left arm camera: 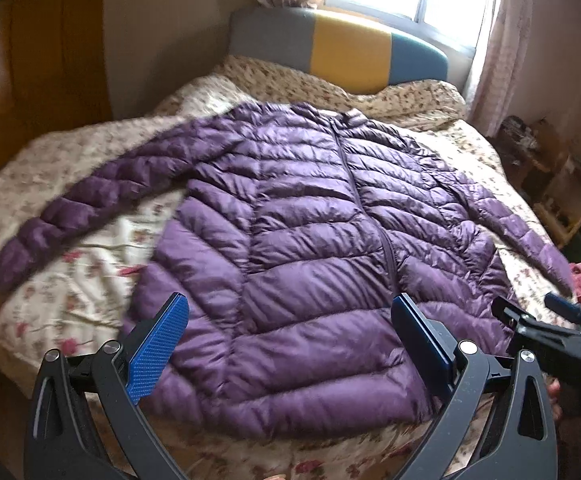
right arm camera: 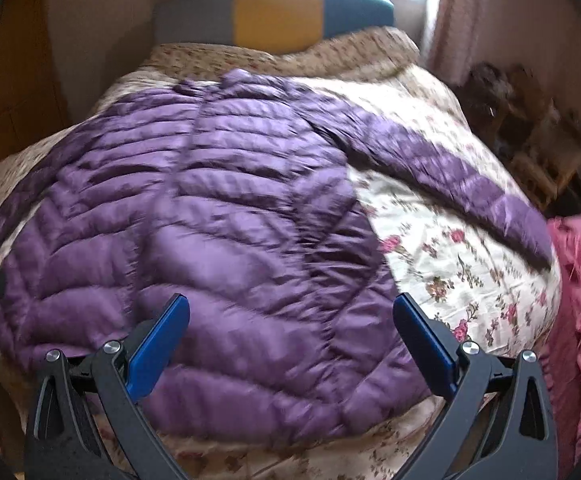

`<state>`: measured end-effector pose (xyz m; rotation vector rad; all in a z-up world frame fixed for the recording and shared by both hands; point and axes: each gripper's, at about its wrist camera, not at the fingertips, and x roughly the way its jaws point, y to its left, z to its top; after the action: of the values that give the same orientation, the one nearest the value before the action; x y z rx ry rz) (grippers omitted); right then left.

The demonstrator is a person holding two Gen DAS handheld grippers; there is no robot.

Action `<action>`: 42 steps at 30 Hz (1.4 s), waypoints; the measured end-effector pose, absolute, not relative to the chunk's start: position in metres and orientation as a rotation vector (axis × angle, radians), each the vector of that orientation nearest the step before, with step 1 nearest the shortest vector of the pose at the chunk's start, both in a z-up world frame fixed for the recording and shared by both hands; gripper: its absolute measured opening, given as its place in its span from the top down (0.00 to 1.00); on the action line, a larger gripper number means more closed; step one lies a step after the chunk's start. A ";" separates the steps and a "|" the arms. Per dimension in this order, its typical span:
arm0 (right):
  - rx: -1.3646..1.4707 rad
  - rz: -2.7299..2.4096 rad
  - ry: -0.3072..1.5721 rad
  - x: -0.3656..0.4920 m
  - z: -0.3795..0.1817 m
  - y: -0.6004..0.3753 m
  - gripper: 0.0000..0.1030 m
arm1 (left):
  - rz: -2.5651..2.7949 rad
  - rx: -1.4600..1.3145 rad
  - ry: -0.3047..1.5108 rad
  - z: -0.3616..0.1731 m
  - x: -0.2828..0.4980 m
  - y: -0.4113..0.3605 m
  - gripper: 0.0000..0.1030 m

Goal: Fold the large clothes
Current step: 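Grasp the cuff of the jacket sleeve with the right gripper and lift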

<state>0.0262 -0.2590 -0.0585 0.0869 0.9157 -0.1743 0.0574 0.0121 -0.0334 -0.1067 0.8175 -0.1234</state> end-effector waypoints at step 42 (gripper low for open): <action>0.307 -0.845 1.021 0.114 -0.118 -0.597 0.80 | -0.058 -0.003 0.917 -0.113 0.310 0.005 0.03</action>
<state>0.1138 -0.5969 -0.1184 0.3066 1.0213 -0.8451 0.3098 0.0053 -0.1125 -0.0033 0.9174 -0.0577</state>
